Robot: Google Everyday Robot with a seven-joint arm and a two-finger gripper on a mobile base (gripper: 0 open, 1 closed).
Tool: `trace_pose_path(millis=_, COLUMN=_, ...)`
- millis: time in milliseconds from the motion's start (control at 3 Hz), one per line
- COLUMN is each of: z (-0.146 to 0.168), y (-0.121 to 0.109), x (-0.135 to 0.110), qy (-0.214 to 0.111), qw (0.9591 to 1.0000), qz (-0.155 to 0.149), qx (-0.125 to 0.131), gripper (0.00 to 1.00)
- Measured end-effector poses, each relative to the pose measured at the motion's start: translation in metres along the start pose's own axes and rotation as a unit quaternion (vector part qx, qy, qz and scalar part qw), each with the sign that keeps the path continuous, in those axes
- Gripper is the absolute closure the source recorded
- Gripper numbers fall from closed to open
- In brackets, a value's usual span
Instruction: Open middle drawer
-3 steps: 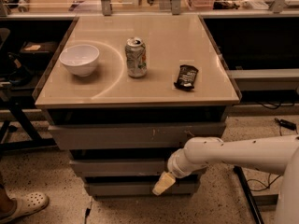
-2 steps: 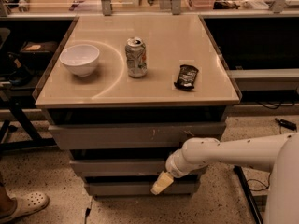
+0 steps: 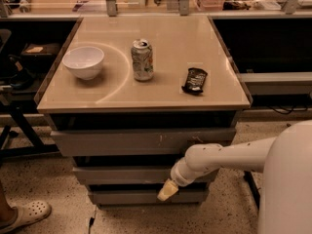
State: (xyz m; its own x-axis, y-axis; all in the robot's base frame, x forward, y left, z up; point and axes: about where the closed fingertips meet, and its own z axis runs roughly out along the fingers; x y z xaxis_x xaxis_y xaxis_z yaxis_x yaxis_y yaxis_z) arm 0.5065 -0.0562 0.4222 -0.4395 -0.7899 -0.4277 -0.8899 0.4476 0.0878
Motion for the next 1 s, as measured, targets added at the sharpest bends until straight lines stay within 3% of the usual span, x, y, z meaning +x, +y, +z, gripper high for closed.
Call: trace_pose_path(millis=1000, z=0.0010, y=0.0004, x=-0.0010, qy=0.001, qw=1.0000, qz=-0.001, qx=-0.001, gripper=0.88)
